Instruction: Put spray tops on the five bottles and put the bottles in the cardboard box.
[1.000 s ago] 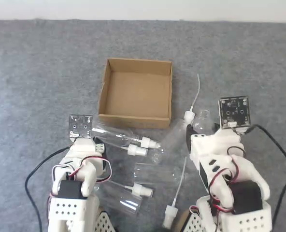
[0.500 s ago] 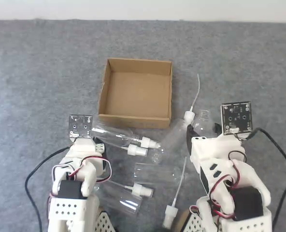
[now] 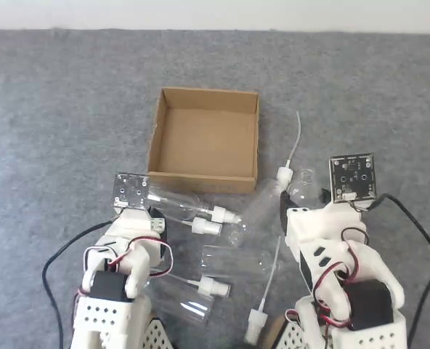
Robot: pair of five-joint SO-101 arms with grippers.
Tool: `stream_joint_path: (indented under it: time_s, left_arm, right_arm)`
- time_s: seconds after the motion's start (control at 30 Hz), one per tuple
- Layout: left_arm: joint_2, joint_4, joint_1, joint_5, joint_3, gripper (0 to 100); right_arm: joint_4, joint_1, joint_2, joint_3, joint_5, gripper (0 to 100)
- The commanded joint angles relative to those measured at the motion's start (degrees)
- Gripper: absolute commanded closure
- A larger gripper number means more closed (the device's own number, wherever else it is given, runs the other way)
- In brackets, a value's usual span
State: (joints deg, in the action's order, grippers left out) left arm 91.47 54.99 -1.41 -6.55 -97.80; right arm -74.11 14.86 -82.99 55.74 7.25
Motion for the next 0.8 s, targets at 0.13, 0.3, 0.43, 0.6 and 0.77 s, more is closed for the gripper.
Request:
stream_joint_path:
  time_s: [0.13,0.3,0.43,0.6,0.77]
  left_arm:
    - [0.7,-0.1,-1.6,0.2,0.9,99]
    - [0.7,-0.1,-1.6,0.1,0.9,99]
    - [0.7,-0.1,-1.6,0.2,1.4,99]
    - [0.7,0.3,-1.3,0.2,5.2,99]
    - [0.7,0.3,-1.3,-0.1,7.4,99]
  right_arm:
    - [5.6,-0.1,0.1,2.9,0.4,92.9]
    - [8.2,-0.2,0.1,5.5,0.4,92.9]
    - [8.3,-0.2,0.1,5.7,0.4,92.9]
    - [9.0,-2.9,0.1,5.8,0.5,92.9]
    - [9.0,-3.5,0.1,5.8,0.5,92.9]
